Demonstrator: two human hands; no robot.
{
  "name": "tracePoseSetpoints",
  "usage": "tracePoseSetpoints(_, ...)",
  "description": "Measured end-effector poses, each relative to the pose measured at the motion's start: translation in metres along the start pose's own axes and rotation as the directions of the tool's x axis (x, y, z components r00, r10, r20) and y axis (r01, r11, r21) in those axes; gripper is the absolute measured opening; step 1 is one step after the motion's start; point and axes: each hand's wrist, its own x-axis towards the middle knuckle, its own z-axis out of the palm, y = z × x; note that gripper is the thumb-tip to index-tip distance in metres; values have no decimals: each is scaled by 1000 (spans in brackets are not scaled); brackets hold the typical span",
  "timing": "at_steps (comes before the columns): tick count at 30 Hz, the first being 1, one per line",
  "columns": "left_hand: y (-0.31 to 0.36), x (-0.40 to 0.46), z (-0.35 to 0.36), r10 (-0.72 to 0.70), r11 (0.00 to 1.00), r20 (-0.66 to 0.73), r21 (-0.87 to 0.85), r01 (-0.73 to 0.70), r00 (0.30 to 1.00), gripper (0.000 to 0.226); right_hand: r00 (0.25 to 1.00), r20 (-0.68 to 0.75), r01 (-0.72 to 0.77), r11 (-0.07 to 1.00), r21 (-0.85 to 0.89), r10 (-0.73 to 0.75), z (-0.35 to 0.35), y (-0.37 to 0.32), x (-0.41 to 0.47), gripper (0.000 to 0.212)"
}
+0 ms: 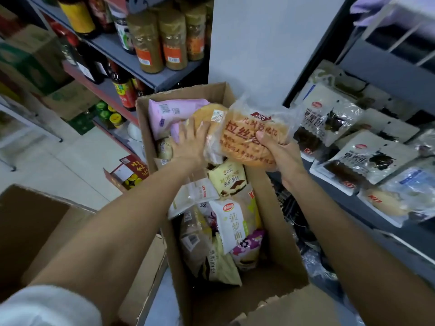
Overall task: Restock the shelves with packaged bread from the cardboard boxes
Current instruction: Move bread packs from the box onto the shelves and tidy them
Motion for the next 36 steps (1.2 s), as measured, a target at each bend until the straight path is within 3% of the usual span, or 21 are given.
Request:
tracePoseSetpoints(2, 1, 11, 7, -3, 1000, -62, -10, 3, 998, 98, 1000, -14, -10, 999, 30, 11, -5, -2, -2, 38)
tracePoseSetpoints(6, 8, 13, 2, -9, 994, -227, -109, -16, 974, 67, 998, -59, -17, 998, 67, 21, -12, -6, -8, 38)
tracePoseSetpoints(9, 23, 0, -17, -108, 971, -281, -236, 41, 953, 52, 993, -108, -25, 993, 120, 38, -20, -14, -16, 37)
tracePoseSetpoints(11, 30, -12, -27, -207, 915, -284, -396, 82, 936, 56, 992, -120, -29, 987, 156, 48, -29, -20, -25, 39)
tracePoseSetpoints(14, 42, -33, -41, -278, 745, -200, -662, 80, 939, 62, 998, -52, -26, 982, 187, 36, -48, -29, -43, 58)
tracePoseSetpoints(18, 69, -64, -64, -218, 564, -108, -825, 35, 970, 42, 1000, 6, -4, 966, 257, 3, -77, -38, -77, 56)
tracePoseSetpoints(23, 107, -127, -79, -141, 569, -48, -821, 41, 989, 45, 996, 65, 27, 923, 384, -56, -127, -43, -130, 59)
tracePoseSetpoints(28, 160, -220, -60, -106, 488, 2, -871, 54, 994, 42, 982, 166, 41, 950, 309, -96, -198, -43, -211, 48)
tracePoseSetpoints(31, 202, -275, -45, -80, 470, -32, -883, 10, 996, 41, 974, 127, 148, 949, 277, -189, -247, -52, -261, 36)
tracePoseSetpoints(34, 252, -315, -36, 35, 401, -102, -910, -108, 994, 46, 957, 69, 251, 924, 287, -282, -298, -71, -303, 21)
tracePoseSetpoints(36, 293, -332, -40, 116, 355, -147, -918, -179, 982, 45, 935, 3, 338, 891, 303, -356, -333, -86, -326, 31)
